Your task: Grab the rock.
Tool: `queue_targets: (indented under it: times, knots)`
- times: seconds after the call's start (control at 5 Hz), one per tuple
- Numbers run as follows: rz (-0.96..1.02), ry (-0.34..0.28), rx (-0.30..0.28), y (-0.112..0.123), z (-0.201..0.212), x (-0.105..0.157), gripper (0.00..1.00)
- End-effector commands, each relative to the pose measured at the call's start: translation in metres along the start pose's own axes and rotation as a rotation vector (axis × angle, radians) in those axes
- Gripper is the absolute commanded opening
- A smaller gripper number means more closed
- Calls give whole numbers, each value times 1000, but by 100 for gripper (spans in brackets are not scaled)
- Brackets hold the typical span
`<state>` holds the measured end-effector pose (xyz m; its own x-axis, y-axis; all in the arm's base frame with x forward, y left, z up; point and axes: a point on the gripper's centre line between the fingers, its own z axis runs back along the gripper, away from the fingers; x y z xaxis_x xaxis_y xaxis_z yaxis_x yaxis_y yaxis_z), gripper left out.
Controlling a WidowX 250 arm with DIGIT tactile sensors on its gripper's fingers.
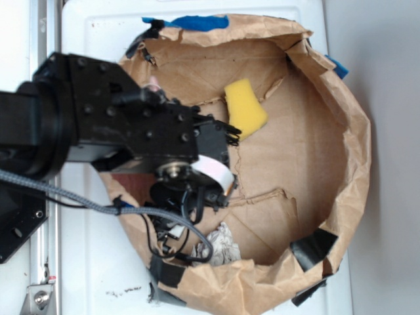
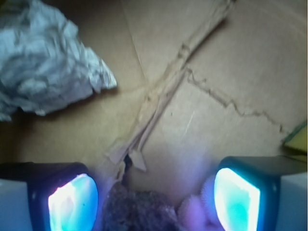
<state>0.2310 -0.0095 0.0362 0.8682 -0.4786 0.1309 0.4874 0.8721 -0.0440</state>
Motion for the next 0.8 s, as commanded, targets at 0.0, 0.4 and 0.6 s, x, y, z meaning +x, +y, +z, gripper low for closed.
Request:
queue_targets:
  times: [0.0,0.4,0.6]
  knots:
    - [-37,47,-16,-1,6,-11,100]
    - [-48,56,-10,-4,3,-12,100]
    - [-27,50,7,1,0,-8,100]
